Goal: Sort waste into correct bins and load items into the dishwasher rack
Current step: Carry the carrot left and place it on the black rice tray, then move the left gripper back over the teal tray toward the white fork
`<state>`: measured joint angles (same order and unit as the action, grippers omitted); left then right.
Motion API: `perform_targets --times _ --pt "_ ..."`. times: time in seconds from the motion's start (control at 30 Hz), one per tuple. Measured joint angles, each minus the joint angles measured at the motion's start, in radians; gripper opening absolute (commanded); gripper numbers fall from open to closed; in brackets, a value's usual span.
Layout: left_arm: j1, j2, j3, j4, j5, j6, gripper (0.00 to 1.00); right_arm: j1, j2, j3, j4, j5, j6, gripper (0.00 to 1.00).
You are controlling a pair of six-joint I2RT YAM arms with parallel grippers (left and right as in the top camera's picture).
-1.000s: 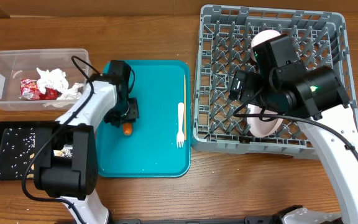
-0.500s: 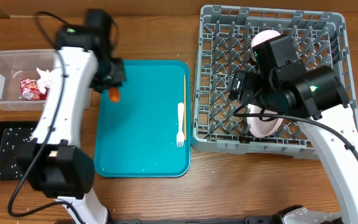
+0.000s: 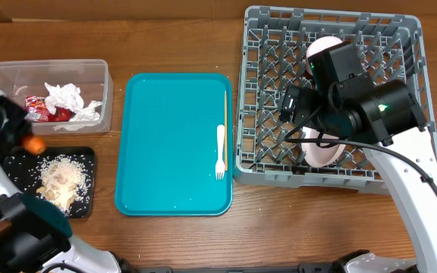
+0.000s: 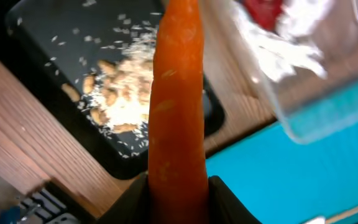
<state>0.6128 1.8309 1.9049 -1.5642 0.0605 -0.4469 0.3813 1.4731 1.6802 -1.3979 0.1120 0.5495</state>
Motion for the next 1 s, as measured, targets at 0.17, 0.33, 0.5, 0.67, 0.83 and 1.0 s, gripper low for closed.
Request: perform_targets --times 0.17,0.33,0.5,0.67,0.83,1.0 --pt "0.098 -0.005 -0.236 0.131 0.008 -0.076 0.08 0.000 0.000 0.000 0.000 0.000 0.000 1.00" --pt "0.102 -0.010 -0.428 0.304 0.015 -0.112 0.13 0.000 0.000 0.000 0.000 0.000 0.000 1.00" --pt "0.102 -0.010 -0.476 0.348 0.015 -0.148 0.20 0.000 0.000 0.000 0.000 0.000 0.000 1.00" --pt "0.102 -0.010 -0.493 0.357 0.016 -0.169 0.61 0.000 0.000 0.000 0.000 0.000 0.000 1.00" --pt "0.102 -0.010 -0.493 0.359 0.016 -0.182 0.72 0.000 0.000 0.000 0.000 0.000 0.000 1.00" --pt "0.102 -0.010 -0.493 0.360 0.040 -0.172 0.73 0.000 0.000 0.000 0.000 -0.001 0.000 1.00"
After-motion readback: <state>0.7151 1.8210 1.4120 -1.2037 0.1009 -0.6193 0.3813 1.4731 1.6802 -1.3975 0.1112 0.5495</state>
